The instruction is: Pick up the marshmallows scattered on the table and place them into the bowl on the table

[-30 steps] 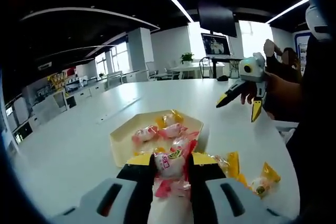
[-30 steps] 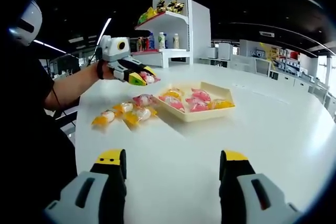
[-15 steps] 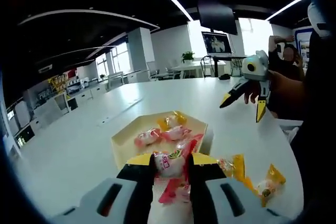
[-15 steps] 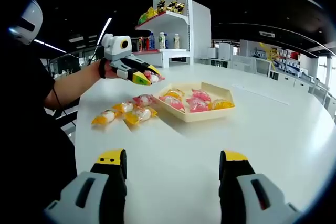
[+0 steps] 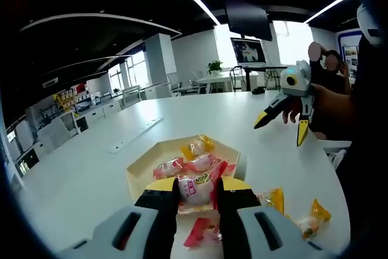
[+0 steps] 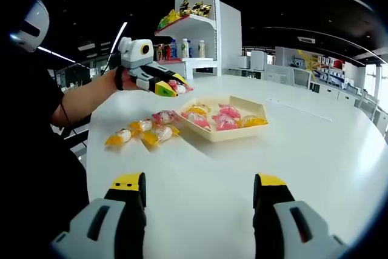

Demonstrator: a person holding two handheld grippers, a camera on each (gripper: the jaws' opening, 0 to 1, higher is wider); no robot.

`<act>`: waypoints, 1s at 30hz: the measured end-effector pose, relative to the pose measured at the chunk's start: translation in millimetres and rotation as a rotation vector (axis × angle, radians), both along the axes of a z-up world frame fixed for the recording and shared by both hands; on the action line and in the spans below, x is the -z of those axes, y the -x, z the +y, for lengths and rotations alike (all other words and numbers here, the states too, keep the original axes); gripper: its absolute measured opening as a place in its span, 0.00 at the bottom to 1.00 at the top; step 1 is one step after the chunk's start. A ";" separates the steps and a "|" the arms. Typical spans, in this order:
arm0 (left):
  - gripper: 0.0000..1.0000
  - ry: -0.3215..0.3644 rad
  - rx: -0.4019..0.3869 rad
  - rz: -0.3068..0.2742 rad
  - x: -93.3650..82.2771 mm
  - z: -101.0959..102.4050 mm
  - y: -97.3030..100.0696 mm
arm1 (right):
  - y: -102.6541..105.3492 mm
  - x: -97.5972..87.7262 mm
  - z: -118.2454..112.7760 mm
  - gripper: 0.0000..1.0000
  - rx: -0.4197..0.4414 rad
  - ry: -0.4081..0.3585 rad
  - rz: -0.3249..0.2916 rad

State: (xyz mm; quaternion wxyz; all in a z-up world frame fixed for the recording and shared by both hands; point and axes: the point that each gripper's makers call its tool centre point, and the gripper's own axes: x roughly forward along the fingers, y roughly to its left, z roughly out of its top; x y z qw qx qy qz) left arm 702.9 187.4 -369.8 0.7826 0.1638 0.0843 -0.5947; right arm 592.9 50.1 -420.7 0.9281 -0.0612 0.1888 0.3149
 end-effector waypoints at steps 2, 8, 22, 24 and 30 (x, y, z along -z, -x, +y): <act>0.26 0.007 0.000 -0.003 -3.3 -3.8 0.2 | 0.0 -0.2 -0.9 0.71 0.003 -0.001 -0.001; 0.26 0.010 0.005 -0.010 -4.8 -7.6 -2.3 | 0.6 1.1 -2.2 0.71 0.006 -0.004 0.005; 0.26 0.027 -0.014 -0.005 -10.0 -14.4 -13.4 | 3.7 1.5 0.0 0.72 -0.006 -0.004 0.006; 0.26 0.030 -0.015 -0.004 -11.4 -17.0 -12.6 | 4.0 1.8 -0.3 0.72 -0.004 -0.005 0.007; 0.26 0.025 -0.023 -0.003 -10.0 -19.7 -16.5 | 4.7 1.8 -0.9 0.72 0.001 -0.006 0.005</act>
